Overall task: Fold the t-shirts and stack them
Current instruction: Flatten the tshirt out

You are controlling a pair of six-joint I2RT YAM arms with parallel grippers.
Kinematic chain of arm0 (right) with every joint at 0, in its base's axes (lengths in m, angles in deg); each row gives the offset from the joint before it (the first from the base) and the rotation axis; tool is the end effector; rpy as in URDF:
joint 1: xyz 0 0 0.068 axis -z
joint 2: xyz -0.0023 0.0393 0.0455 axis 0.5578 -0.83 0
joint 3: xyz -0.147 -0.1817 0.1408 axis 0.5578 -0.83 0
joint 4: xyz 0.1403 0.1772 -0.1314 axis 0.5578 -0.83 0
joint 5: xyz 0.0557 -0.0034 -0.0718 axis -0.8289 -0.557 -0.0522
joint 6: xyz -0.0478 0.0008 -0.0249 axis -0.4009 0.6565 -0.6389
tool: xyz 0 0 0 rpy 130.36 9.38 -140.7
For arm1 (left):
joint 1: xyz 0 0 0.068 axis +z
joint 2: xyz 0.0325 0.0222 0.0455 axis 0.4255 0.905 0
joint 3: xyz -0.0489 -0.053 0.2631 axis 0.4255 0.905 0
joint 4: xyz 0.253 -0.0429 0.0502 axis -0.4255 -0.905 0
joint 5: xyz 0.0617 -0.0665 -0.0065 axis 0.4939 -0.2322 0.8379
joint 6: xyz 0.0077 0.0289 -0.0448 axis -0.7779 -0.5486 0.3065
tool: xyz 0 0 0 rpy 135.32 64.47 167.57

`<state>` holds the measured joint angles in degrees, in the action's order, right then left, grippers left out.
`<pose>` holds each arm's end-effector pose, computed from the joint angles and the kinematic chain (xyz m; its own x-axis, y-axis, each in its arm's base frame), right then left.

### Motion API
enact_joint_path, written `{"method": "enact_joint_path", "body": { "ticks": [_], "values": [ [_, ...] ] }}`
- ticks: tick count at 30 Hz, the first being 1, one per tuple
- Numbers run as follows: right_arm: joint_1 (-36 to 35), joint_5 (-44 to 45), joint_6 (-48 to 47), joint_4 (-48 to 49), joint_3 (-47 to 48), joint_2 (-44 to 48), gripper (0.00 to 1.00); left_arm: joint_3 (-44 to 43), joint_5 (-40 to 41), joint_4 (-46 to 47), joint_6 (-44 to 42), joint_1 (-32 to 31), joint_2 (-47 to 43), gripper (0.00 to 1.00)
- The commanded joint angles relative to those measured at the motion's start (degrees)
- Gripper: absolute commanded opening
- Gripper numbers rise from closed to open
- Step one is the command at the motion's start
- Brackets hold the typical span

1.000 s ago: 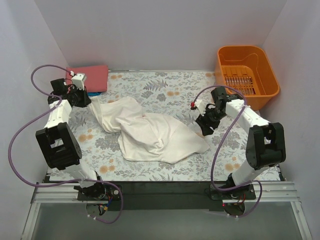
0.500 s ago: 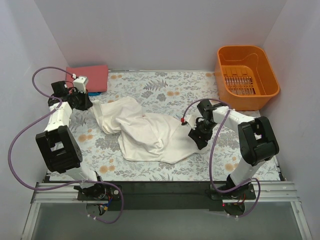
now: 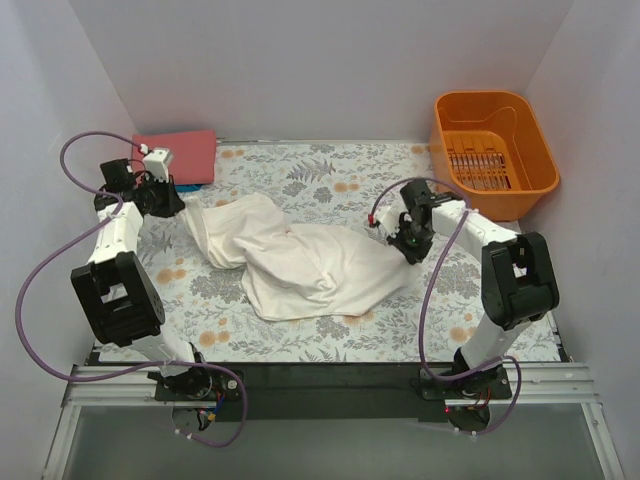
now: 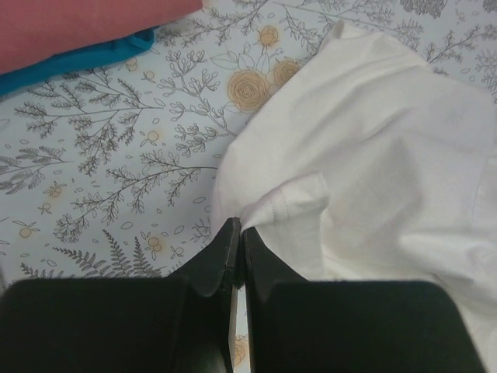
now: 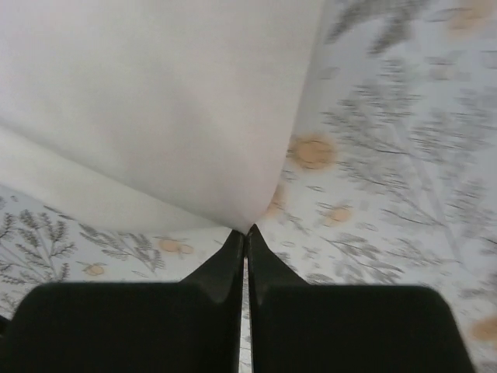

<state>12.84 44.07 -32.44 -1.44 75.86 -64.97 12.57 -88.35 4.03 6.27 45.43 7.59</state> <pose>0.2907 0.1160 0.1803 -0.4426 -0.8663 -0.2315 -0.8821 0.4671 -0.0615 0.3355 0.1034 0.2603 -0.6930 -0.5039 -0.5156 -0.1599 0.8048 -0.5715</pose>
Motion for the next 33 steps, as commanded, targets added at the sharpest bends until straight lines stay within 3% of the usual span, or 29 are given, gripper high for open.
{"method": "enact_joint_path", "body": {
  "ticks": [1,10,16,24,29,33],
  "values": [
    [4.35,3.08,-0.71,2.42,10.43,3.43,0.01,-5.58,-2.64,2.15,4.17,0.32,-2.27,0.0],
    [12.62,2.99,-3.08,2.68,25.65,6.94,0.01,-15.78,-5.37,7.42,10.67,1.81,-0.6,0.0],
    [17.63,2.81,-2.73,4.7,33.56,9.57,0.01,-15.09,-10.19,20.06,18.67,6.64,-4.63,0.0],
    [18.86,-0.35,-2.99,5.41,32.16,17.04,0.01,-12.71,-19.42,23.86,20.88,9.63,-11.22,0.0],
    [19.04,-2.19,-3.87,5.49,28.3,25.04,0.01,-10.08,-19.34,28.59,25.01,10.86,-16.76,0.0],
    [19.04,-2.11,-5.36,5.76,22.42,25.67,0.01,-10.86,-19.53,27.12,24.14,9.29,-12.91,0.0]
  ]
}}
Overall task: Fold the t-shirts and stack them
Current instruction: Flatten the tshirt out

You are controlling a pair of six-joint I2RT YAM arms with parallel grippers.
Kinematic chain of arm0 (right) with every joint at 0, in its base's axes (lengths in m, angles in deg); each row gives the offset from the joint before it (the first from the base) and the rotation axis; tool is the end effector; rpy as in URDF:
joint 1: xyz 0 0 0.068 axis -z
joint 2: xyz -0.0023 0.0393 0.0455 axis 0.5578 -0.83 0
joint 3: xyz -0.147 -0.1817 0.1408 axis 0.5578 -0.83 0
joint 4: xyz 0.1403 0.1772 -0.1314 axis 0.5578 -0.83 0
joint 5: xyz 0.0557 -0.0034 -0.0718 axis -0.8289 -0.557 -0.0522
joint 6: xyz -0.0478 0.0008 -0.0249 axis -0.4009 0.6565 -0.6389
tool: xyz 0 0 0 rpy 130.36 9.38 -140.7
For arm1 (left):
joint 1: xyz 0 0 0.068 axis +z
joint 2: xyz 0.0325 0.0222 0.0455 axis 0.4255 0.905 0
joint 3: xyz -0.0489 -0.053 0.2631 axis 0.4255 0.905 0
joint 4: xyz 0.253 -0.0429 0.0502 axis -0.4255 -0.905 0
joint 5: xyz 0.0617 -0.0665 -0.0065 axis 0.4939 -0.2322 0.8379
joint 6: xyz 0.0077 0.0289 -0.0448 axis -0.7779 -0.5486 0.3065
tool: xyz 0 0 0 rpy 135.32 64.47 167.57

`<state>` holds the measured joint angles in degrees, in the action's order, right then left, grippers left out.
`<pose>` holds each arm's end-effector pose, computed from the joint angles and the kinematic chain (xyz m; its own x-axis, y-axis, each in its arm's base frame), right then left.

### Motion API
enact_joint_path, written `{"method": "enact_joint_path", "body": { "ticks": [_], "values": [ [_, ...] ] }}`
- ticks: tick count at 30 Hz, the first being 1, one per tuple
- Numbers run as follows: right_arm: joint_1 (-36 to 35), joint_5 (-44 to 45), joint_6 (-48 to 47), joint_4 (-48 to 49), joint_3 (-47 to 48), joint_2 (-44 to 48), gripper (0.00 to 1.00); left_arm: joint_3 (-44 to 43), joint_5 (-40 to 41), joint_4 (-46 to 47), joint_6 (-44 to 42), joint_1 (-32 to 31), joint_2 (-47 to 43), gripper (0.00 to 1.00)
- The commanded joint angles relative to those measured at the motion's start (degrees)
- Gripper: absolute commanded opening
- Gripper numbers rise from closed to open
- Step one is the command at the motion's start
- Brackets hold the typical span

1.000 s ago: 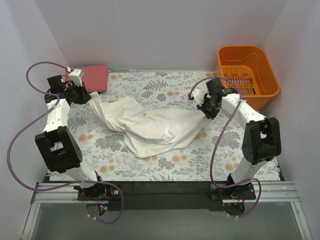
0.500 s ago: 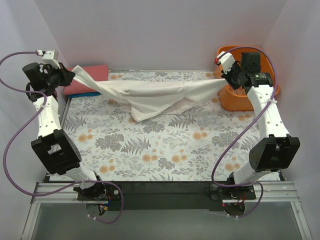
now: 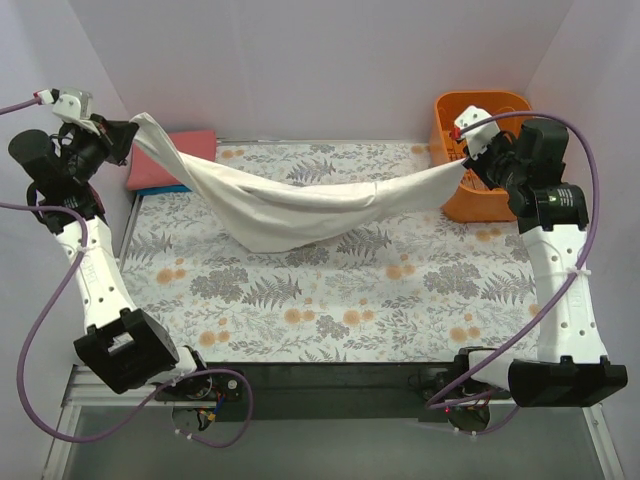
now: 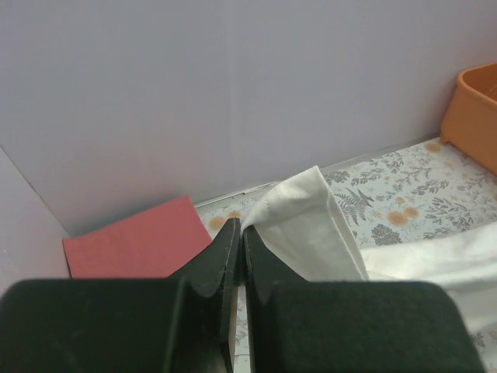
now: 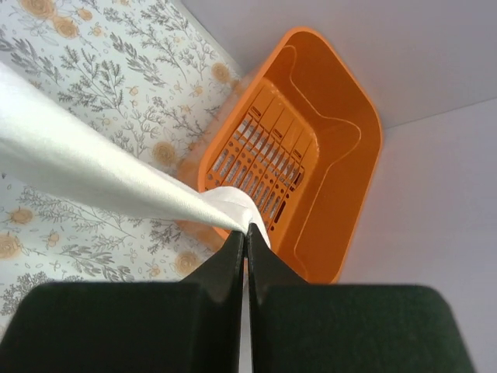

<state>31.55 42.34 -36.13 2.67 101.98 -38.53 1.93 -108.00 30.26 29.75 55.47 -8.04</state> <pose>0.2485 0.0151 0.4577 -0.1361 -0.7001 -0.7010 -0.3699 0.6923 -0.6196 0.2713 0.1260 0.4527 -0.1980 -0.5676 -0.7991 0.3182 0.7339 -0.6001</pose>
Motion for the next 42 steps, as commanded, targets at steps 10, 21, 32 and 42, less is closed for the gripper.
{"method": "enact_joint_path", "body": {
  "ticks": [10,21,32,42],
  "values": [
    [-0.29,1.11,-5.45,6.04,3.04,-19.47,0.01,-8.66,5.84,-8.25,-4.96,-2.95,13.36,0.0],
    [-7.58,0.59,-3.44,5.61,9.22,-32.51,0.01,-1.54,13.39,-17.13,-13.14,-5.41,14.06,0.0],
    [-7.93,-10.48,-3.17,-7.04,1.05,-11.08,0.01,-1.71,6.64,-17.66,-10.33,-0.67,6.24,0.0],
    [-7.67,-4.26,-2.3,-4.68,-7.15,-20.0,0.01,-15.84,19.45,-23.28,-14.9,-12.17,27.49,0.0]
  ]
}}
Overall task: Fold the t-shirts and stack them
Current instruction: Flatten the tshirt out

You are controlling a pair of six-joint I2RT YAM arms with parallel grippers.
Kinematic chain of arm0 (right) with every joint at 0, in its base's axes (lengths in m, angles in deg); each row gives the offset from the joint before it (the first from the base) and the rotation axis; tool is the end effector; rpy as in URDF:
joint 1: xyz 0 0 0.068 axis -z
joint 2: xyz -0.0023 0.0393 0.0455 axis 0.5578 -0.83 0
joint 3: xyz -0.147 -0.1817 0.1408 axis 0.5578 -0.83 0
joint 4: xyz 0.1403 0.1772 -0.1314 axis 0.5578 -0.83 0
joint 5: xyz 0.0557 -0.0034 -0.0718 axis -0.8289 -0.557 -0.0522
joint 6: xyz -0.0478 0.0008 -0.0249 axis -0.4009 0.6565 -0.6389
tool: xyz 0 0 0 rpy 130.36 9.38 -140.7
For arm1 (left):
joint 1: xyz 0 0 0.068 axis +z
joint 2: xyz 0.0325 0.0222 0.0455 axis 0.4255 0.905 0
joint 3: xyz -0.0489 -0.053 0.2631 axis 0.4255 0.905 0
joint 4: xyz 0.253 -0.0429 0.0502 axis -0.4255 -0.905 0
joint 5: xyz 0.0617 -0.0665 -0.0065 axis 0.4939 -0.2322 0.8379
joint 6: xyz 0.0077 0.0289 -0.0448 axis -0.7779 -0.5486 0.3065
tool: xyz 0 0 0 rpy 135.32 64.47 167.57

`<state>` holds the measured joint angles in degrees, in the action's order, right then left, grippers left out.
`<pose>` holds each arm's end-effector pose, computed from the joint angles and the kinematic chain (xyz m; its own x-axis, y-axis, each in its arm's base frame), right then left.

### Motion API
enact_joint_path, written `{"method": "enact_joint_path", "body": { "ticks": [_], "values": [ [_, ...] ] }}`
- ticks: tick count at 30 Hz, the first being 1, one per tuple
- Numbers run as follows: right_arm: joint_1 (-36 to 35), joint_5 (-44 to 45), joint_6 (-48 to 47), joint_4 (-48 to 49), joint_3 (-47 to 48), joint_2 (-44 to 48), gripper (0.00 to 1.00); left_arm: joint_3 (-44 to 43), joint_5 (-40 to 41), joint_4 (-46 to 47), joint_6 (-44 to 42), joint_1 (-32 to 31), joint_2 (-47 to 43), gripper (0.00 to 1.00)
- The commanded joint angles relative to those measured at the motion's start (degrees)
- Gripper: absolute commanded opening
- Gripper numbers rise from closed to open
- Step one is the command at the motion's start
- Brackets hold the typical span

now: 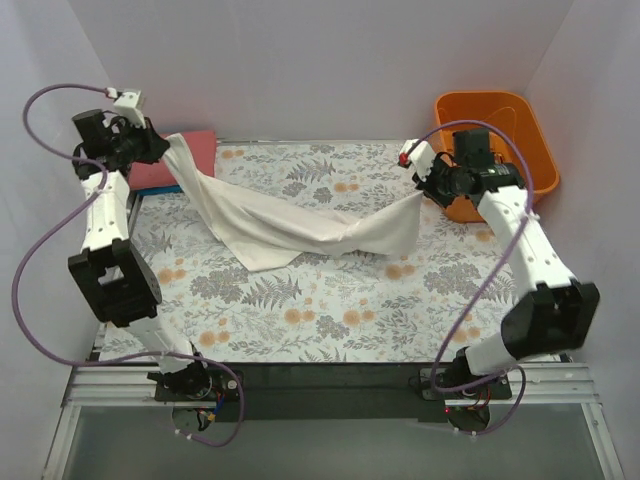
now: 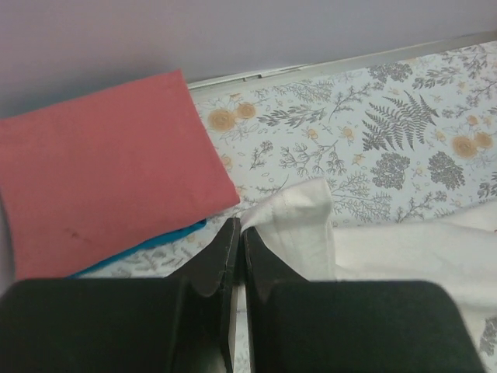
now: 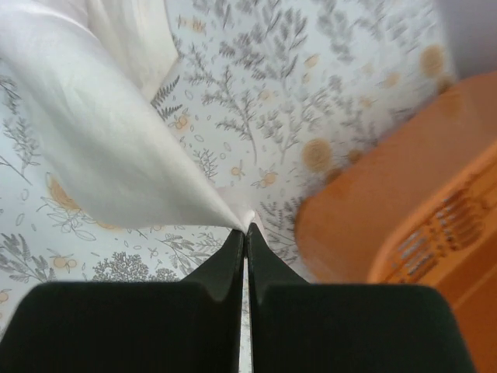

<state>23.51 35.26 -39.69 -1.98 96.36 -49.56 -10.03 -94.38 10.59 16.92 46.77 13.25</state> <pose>0.2992 0.0642 0.3690 -0.1723 -0.7619 -0.6244 -0.7335 0.5223 -0.4349 0.3806 0.1268 0.3666 -0.4655 -0.5619 -0.6838 0.0283 0.7628 -0.6461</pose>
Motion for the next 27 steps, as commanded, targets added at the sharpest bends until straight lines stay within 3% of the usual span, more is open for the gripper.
{"method": "enact_joint_path", "body": {
  "ticks": [1,5,8,13,17,19,20,27],
  "values": [
    [0.46,3.09,1.79,0.15,-0.92,-10.3,0.01,-5.82,7.07,-3.52,-1.37,-4.09,8.05,0.0],
    [0.64,3.89,3.21,0.24,0.58,-14.0,0.01,-18.56,10.33,-9.13,1.1,-4.8,18.77,0.0],
    [0.9,5.64,3.91,0.41,0.15,-14.62,0.01,-23.43,8.4,-15.91,-1.0,-5.06,21.08,0.2],
    [1.52,6.7,6.19,0.68,-2.04,-12.33,0.01,-2.82,4.46,-14.43,-10.22,-5.76,2.31,0.54],
    [1.52,5.03,9.0,0.68,-3.28,-11.45,0.01,21.41,0.76,-15.21,-19.8,-13.13,-12.56,0.55],
    [1.52,4.85,9.8,0.5,-3.19,-11.54,0.01,27.26,1.98,-15.74,-24.81,-17.52,-16.96,0.55],
    [1.43,4.59,10.06,0.5,-3.28,-11.45,0.01,32.69,3.64,-15.48,-25.79,-22.85,-19.76,0.55],
    [1.52,3.97,10.94,-0.37,-3.19,-11.45,0.01,41.43,11.36,-10.12,-29.04,-35.72,-19.98,0.55]
  ]
}}
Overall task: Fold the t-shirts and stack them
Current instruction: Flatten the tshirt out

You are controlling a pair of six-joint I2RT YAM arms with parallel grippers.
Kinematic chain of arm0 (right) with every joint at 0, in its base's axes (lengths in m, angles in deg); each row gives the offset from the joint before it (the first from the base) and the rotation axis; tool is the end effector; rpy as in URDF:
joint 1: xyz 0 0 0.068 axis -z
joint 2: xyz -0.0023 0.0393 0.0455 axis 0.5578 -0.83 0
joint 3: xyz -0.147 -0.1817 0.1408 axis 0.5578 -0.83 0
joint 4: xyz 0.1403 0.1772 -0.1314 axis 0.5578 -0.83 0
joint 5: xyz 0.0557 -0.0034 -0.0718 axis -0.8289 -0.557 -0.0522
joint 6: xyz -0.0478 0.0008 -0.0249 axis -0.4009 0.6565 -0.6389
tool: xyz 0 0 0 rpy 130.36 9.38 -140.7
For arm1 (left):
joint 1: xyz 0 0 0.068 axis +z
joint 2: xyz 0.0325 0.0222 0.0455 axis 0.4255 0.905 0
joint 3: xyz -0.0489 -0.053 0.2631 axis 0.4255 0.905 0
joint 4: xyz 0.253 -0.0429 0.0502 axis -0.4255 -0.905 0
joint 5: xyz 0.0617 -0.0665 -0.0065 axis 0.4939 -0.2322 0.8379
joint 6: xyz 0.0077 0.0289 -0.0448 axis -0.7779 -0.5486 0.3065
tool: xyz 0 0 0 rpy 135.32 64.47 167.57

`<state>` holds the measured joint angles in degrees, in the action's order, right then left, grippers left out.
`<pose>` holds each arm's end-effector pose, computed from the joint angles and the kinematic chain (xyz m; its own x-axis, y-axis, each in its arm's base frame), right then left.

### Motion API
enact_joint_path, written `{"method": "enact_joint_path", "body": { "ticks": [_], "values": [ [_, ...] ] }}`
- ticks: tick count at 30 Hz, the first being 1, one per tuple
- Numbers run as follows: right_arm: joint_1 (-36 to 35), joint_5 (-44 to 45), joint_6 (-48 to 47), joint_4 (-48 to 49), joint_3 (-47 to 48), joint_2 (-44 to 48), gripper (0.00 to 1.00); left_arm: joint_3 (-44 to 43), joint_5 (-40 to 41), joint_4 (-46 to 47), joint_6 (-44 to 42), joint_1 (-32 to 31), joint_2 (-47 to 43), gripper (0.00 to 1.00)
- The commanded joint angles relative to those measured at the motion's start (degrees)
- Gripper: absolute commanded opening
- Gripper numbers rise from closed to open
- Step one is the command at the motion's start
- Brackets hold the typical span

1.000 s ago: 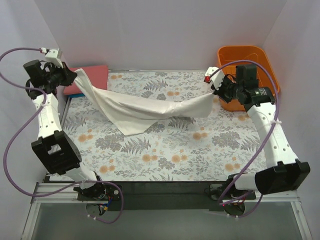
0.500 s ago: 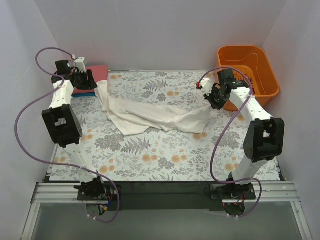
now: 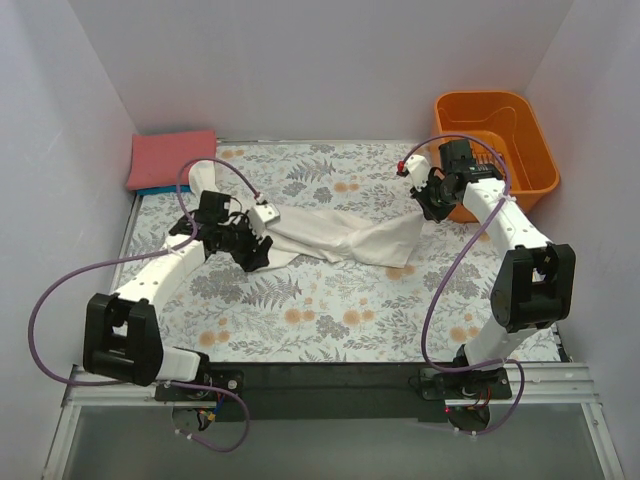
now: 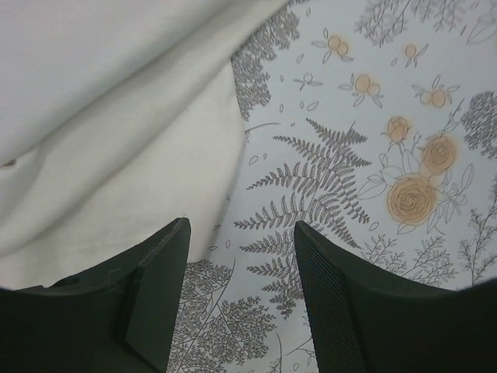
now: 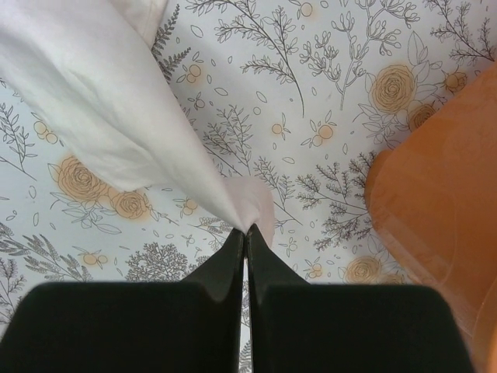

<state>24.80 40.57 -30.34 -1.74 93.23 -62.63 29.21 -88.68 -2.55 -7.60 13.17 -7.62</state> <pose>0.3468 0.0616 0.2804 -0.5027 -0.7045 -0.5010 -0.7141 0.6650 -0.2186 0.2583 -0.0746 0.2398 -0.8391 0.1462 -0.5239 0.4308 0.7667 -0.4761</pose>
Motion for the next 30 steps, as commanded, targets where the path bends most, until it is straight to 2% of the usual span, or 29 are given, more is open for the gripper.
{"method": "enact_joint_path", "body": {
  "ticks": [1,10,15,19,20,21,24,26,27,30],
  "values": [
    [0.14,-1.42,1.67,-0.7,-0.07,1.53,0.01,2.82,7.07,4.15,-5.4,-3.79,1.69,0.55],
    [0.23,-2.22,1.67,-0.97,-4.45,3.2,0.01,8.62,16.22,13.73,-12.43,-6.53,6.61,0.54],
    [0.14,-1.86,0.97,-1.05,-6.31,4.34,0.01,11.0,17.28,15.33,-13.49,-7.06,8.29,0.5],
    [0.14,-1.43,0.27,-1.05,-6.75,4.61,0.01,12.75,18.95,15.24,-14.98,-7.85,9.69,0.33],
    [0.14,-1.25,0.01,-1.05,-7.01,4.69,0.01,12.84,19.13,15.06,-14.98,-7.85,9.87,0.24],
    [0.14,-1.25,-0.26,-1.05,-7.19,4.69,0.01,13.02,18.96,14.63,-14.98,-7.85,9.7,0.19],
    [0.23,-0.99,-0.61,-1.23,-7.54,4.96,0.01,12.15,16.33,11.21,-15.33,-7.85,6.81,0.0],
    [0.14,-0.72,-1.14,-1.41,-7.71,5.48,0.01,10.92,14.13,5.51,-15.95,-7.85,4.17,0.0],
    [0.23,-0.63,-1.31,-1.67,-7.89,5.75,0.01,9.78,10.2,1.91,-17.0,-7.85,1.11,0.0],
    [0.23,-0.37,-2.37,-2.63,-8.77,7.5,0.01,1.71,1.49,-19.05,-20.87,-7.33,-5.92,0.0]
  ]
}}
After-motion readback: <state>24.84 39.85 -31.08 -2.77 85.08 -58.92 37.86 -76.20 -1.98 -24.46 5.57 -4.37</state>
